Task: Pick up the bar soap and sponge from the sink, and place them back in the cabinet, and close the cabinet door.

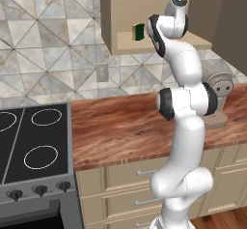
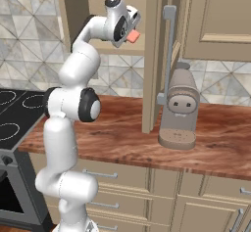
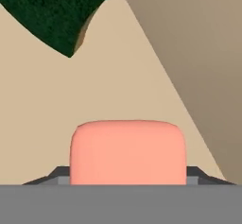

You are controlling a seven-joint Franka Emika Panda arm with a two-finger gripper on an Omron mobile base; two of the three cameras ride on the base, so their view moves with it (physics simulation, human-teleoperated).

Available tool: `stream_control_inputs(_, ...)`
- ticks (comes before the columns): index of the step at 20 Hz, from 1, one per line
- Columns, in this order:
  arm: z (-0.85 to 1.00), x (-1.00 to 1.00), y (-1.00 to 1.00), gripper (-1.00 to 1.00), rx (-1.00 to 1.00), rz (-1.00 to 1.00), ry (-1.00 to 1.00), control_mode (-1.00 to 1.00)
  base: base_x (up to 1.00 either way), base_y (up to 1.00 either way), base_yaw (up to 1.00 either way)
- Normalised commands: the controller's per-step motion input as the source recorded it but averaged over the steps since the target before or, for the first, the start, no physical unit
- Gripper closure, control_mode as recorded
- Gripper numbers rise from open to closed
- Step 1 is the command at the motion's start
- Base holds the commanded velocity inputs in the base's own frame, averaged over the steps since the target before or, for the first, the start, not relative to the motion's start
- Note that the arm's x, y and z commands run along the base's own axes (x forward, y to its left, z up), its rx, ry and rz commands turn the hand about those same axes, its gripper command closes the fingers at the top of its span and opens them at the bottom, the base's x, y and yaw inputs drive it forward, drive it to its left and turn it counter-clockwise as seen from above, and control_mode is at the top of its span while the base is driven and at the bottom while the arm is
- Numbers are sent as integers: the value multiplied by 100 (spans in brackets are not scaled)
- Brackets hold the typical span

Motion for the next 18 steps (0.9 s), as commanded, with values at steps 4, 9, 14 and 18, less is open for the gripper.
stream_control_inputs(4,-29,51,0,100,-12,24,0,-100,0,0,0)
stream_control_inputs(9,-31,41,0,-100,-14,22,0,-100,0,0,0)
stream_control_inputs(14,-28,28,0,-100,-14,16,0,-100,0,0,0)
stream_control_inputs(18,-20,14,0,-100,-12,8,0,-100,0,0,0)
